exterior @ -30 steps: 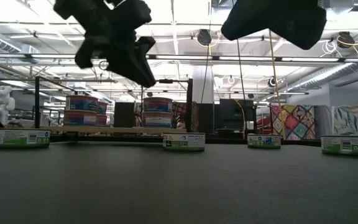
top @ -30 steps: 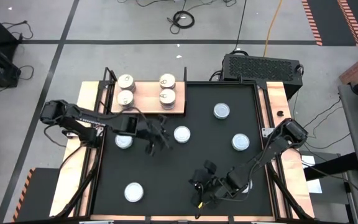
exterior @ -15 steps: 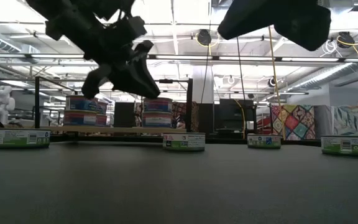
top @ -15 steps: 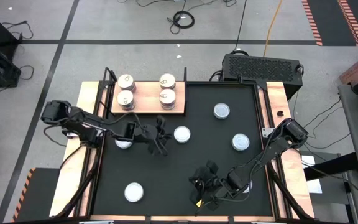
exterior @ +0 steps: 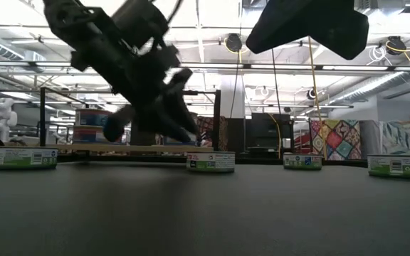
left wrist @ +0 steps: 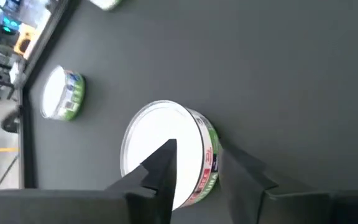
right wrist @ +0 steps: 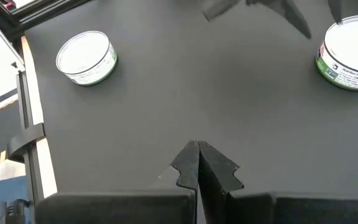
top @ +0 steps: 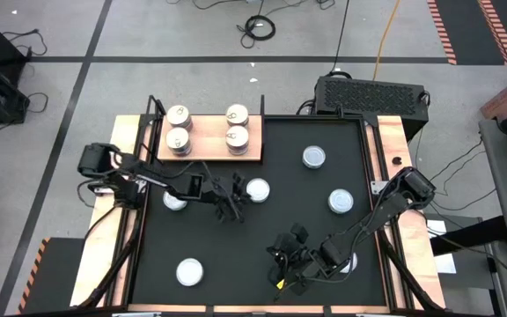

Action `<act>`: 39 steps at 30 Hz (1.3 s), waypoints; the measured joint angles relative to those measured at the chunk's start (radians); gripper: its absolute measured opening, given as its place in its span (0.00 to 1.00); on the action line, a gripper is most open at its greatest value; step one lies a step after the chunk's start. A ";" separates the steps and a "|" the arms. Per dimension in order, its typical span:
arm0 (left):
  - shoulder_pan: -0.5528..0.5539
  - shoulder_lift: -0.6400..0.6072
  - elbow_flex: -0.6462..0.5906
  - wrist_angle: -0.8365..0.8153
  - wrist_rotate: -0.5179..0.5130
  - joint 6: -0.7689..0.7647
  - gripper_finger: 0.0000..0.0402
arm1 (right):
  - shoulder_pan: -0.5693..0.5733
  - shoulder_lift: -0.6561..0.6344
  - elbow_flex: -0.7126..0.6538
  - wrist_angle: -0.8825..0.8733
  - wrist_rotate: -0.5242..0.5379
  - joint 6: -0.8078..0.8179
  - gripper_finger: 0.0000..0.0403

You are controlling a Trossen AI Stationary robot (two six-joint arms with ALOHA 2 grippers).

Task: Stack canned seafood by type on shelf
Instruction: Put the green tuna can on the shelf

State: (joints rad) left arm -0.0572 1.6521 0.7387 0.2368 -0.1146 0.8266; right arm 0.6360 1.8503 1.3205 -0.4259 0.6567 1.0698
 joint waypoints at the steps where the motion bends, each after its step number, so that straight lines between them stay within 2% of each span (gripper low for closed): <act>1: 0.002 0.023 0.012 0.002 -0.007 0.000 0.31 | 0.000 0.000 0.000 0.000 0.000 0.001 0.00; 5: 0.004 0.100 0.051 -0.002 -0.102 0.001 0.38 | 0.001 0.000 0.000 0.001 0.000 0.001 0.00; 9: 0.004 0.142 0.073 0.002 -0.158 0.041 0.40 | 0.001 0.000 0.000 -0.002 -0.001 0.010 0.00; 19: 0.003 0.155 0.074 -0.027 -0.161 0.054 0.39 | 0.001 0.000 0.000 -0.012 -0.003 0.011 0.00; 24: 0.003 0.155 0.075 -0.028 -0.161 0.054 0.30 | 0.001 0.000 0.000 -0.014 -0.004 0.011 0.00; 33: -0.006 0.151 0.077 -0.027 -0.189 0.053 0.03 | 0.000 0.000 0.000 -0.013 -0.004 0.018 0.00; 39: -0.052 0.129 0.074 -0.070 -0.241 0.045 0.01 | 0.000 0.000 0.000 -0.011 -0.003 0.018 0.00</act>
State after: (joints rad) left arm -0.1094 1.7806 0.8125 0.1663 -0.3554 0.8720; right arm 0.6362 1.8503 1.3205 -0.4372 0.6533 1.0878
